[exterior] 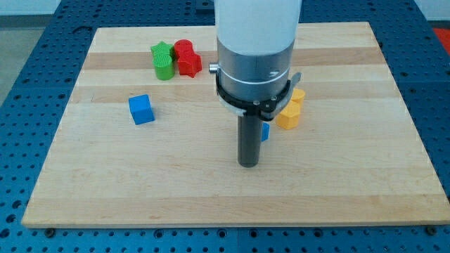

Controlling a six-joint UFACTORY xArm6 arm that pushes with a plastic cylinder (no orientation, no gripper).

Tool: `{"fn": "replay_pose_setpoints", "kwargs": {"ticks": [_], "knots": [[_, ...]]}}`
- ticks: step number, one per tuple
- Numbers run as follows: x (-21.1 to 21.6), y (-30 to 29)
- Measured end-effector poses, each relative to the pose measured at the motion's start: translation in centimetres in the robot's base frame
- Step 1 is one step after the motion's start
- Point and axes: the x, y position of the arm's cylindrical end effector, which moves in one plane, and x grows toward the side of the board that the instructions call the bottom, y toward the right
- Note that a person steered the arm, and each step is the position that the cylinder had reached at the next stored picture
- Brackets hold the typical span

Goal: Move your arm towards blue cube

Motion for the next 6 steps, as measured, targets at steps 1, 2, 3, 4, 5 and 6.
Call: {"fn": "replay_pose_setpoints", "kwargs": {"ticks": [1, 2, 3, 4, 5, 6], "knots": [[-1.9, 0.0], [-3.4, 0.0], [-3.0, -0.1], [-1.0, -4.7], [-0.9, -14.6], [-3.0, -21.8]]}}
